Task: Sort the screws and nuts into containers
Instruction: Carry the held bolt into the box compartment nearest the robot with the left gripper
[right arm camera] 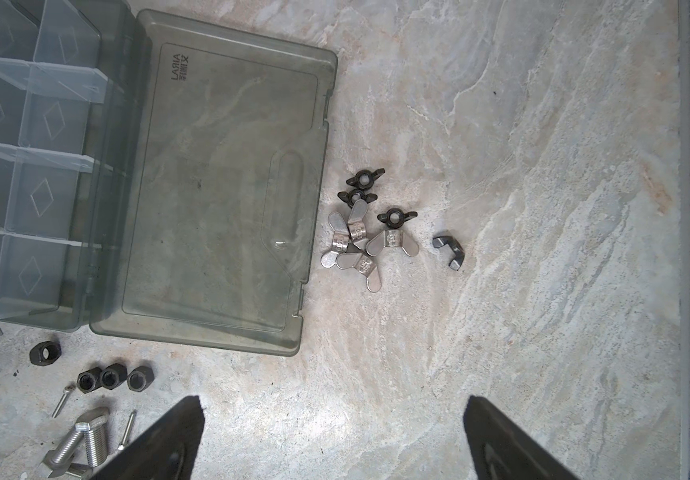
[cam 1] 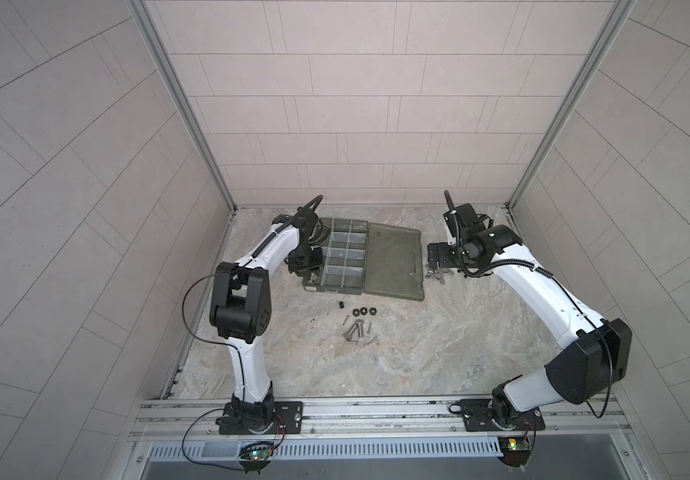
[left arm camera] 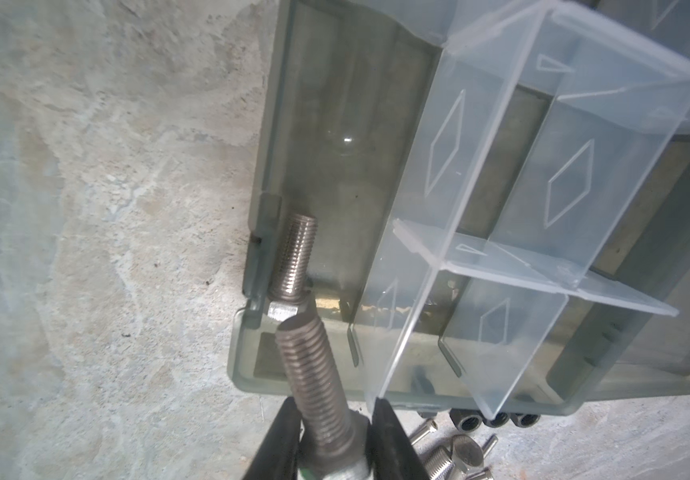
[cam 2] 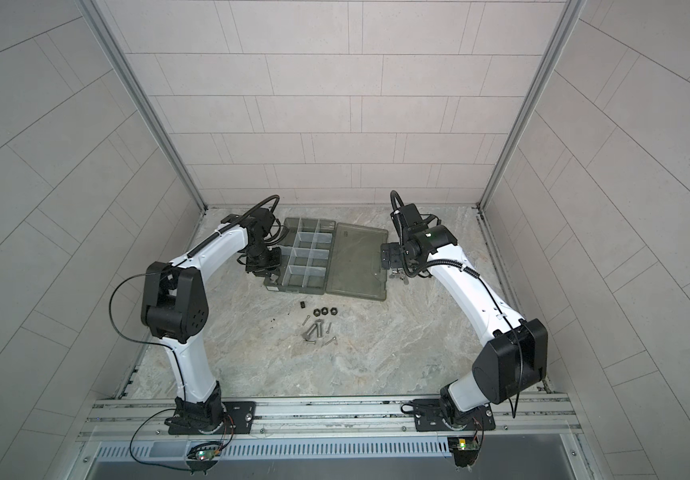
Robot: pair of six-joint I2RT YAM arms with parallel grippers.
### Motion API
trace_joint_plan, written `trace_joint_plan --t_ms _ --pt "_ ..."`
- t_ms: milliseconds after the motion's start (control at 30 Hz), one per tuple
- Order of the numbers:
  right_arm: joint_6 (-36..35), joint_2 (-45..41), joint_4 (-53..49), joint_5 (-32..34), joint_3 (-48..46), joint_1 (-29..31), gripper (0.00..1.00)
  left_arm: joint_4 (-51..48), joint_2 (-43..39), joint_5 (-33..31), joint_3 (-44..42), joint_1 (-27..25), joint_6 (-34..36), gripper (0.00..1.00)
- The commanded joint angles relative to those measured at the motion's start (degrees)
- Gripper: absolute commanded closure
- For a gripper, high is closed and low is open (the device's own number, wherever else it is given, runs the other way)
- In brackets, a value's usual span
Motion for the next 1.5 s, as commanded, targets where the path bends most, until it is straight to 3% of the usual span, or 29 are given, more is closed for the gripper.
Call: trace_joint_plan --t_ms 0,333,433,633,833,1133,1467 --pt "-0.77 0.85 -2.13 1.64 1.35 -0.25 0.01 -0.44 1.53 1.20 2.55 0.43 1.30 0.82" --pt "-1.23 2.56 -3.11 1.65 1.92 -0.48 0.01 0.09 4.54 1.68 2.89 0.95 2.15 0.81" --pt "-1.56 2.81 -3.19 1.39 2.10 -0.48 0.01 -0.20 4.79 1.67 3.76 0.95 2.38 0.63" --pt "-1.69 3.92 -2.99 0.78 2.67 -0.48 0.01 -3.17 4.27 5.23 8.19 0.94 2.96 0.44" --pt "-0.08 6.33 -2.98 -1.40 3.81 -0.48 0.01 -4.67 2.14 0.81 9.75 1.90 4.16 0.41" --pt "1.05 9.26 -3.38 -2.05 7.37 -0.42 0.01 -3.21 1.56 -0.90 5.95 6.00 5.94 0.44" --pt "1.57 10.30 -3.98 -1.52 10.09 -0.39 0.01 1.56 3.40 3.24 1.60 8.15 5.54 0.44"
